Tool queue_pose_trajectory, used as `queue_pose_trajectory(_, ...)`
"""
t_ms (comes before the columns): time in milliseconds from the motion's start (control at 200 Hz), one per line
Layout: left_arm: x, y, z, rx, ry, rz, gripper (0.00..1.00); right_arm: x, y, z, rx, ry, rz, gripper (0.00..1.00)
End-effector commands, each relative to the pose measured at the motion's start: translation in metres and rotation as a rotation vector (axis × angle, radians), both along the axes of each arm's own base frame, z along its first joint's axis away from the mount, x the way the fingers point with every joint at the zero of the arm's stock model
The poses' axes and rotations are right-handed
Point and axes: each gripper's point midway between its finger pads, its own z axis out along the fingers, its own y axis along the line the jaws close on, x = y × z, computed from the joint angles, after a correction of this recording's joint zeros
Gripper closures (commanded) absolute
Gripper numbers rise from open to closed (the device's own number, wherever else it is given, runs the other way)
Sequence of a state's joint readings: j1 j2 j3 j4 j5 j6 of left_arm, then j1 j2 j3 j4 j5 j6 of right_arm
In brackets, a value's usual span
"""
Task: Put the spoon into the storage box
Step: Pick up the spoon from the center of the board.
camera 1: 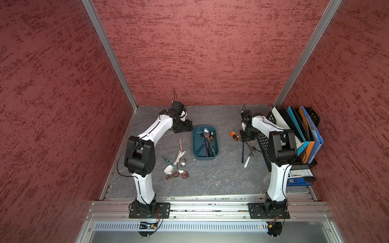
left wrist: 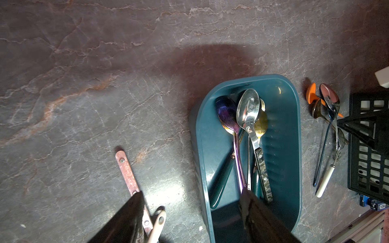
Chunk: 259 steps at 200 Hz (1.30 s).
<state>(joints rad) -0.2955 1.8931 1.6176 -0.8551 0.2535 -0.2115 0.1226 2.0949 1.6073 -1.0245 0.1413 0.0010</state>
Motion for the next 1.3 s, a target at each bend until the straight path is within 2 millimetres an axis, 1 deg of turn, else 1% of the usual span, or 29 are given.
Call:
queue_pose_trajectory(0,-0.002,0.002,0.004,-0.008,0.002,0.001,0.24,0.004,-0.005,-0.01,-0.003,-0.014,-0.025,0.74)
queue_pose_trajectory(150,-0.003,0.002,0.005,-0.007,0.002,0.001,0.24,0.002,-0.006,-0.017,0.006,-0.002,-0.027,0.75)
queue_pose_trajectory(486,-0.003,0.002,0.004,-0.006,0.008,0.004,0.24,-0.004,-0.004,-0.028,0.027,0.022,-0.017,0.84)
queue_pose_trajectory(696,-0.002,0.002,0.003,-0.007,0.01,0.007,0.24,-0.005,-0.001,-0.028,0.046,0.016,-0.005,0.91)
queue_pose_trajectory(777,-0.003,0.001,0.003,-0.007,0.013,0.007,0.25,-0.003,0.0,-0.025,0.048,0.006,-0.001,0.92)
queue_pose_trajectory(872,-0.002,0.001,0.003,-0.009,0.01,0.008,0.25,0.001,0.001,-0.016,0.053,-0.026,0.006,0.93)
queue_pose_trajectory(1072,0.0,0.001,0.004,-0.01,0.006,0.008,0.25,0.014,0.002,0.009,0.058,-0.107,0.011,0.95)
queue_pose_trajectory(1182,0.002,0.002,0.005,-0.011,0.001,0.013,0.25,0.021,0.005,0.02,0.076,-0.155,0.005,0.95)
queue_pose_trajectory(1293,0.003,0.003,0.004,-0.016,0.002,0.015,0.25,0.027,0.015,0.026,0.112,-0.185,0.005,0.96)
